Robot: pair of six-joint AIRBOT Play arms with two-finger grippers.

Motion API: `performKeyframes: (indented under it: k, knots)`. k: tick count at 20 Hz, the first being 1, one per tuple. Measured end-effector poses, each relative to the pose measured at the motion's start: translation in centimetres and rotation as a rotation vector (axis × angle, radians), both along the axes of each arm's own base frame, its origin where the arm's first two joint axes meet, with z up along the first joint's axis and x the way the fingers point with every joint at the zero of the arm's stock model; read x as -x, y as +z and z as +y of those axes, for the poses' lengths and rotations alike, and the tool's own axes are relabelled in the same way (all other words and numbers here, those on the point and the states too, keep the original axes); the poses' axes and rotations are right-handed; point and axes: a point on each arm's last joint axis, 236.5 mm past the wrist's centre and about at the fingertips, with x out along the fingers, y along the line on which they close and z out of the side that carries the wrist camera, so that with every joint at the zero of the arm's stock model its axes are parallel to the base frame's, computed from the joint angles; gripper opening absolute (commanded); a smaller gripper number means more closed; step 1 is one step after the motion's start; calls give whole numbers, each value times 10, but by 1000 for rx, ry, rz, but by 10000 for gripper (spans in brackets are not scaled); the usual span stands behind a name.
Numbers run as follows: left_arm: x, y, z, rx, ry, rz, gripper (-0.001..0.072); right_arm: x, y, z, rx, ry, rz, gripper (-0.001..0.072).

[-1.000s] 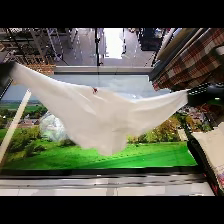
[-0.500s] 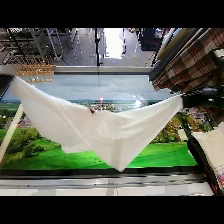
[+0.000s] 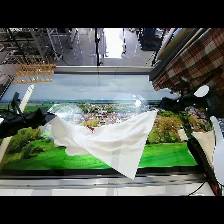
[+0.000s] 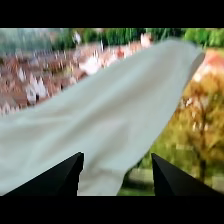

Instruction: Fold the clothes and pants, and hang the long-sleeved shirts on hangers.

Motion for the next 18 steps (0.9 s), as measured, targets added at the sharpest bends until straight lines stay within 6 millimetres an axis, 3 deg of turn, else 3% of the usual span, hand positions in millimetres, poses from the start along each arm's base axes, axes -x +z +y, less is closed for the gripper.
performKeyframes:
  k: [6, 9, 11, 15, 18]
  knots:
    - [6, -20, -10, 21, -42, 57, 4, 189, -60, 92, -281, 139, 387, 464]
    - [11, -22, -14, 29, -65, 71, 4, 254, -92, 122, -313, 155, 494, 461]
    - [13, -23, -15, 33, -73, 77, 4, 275, -111, 133, -304, 162, 525, 457]
    - [16, -23, -18, 39, -89, 86, 4, 290, -135, 152, -295, 185, 544, 363]
    - [17, -23, -20, 45, -94, 88, 4, 284, -146, 172, -323, 192, 507, 15]
